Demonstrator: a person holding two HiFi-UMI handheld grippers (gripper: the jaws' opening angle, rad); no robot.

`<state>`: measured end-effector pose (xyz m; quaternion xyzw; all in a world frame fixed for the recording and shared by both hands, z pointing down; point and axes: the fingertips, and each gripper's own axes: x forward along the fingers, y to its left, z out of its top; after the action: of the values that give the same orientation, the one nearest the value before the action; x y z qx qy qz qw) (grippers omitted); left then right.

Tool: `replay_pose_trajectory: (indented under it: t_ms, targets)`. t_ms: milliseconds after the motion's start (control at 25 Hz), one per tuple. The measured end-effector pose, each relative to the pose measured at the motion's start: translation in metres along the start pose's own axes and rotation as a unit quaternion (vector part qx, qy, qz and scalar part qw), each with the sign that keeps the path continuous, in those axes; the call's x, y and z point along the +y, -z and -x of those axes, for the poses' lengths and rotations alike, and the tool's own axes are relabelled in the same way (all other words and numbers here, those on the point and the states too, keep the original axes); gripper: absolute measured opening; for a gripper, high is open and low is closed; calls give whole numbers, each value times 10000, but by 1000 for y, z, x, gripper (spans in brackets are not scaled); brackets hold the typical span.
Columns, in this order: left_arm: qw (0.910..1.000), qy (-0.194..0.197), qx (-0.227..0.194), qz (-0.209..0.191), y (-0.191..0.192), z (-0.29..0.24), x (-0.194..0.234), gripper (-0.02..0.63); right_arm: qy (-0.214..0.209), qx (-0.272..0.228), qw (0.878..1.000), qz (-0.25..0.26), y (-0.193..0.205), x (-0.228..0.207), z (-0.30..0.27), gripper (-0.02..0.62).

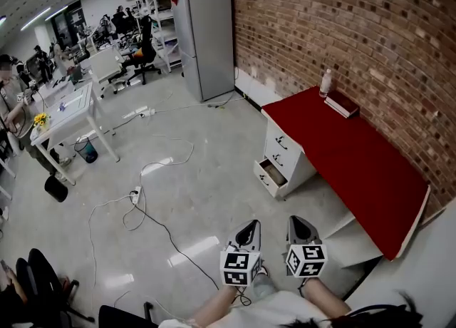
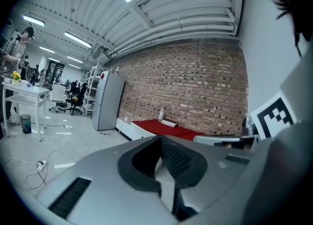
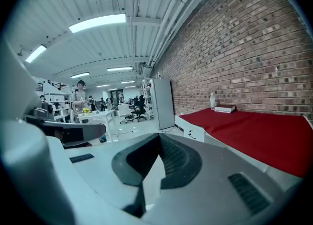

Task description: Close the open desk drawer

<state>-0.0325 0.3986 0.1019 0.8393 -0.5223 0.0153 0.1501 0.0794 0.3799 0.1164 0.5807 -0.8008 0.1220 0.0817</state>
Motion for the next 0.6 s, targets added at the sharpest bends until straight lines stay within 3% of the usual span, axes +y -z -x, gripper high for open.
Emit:
replay_pose_trajectory:
  t_ms: [600]
  targets:
    - [9998, -157, 20, -94, -29, -93, 37, 8, -320, 87, 9994, 135, -37, -33, -102, -2]
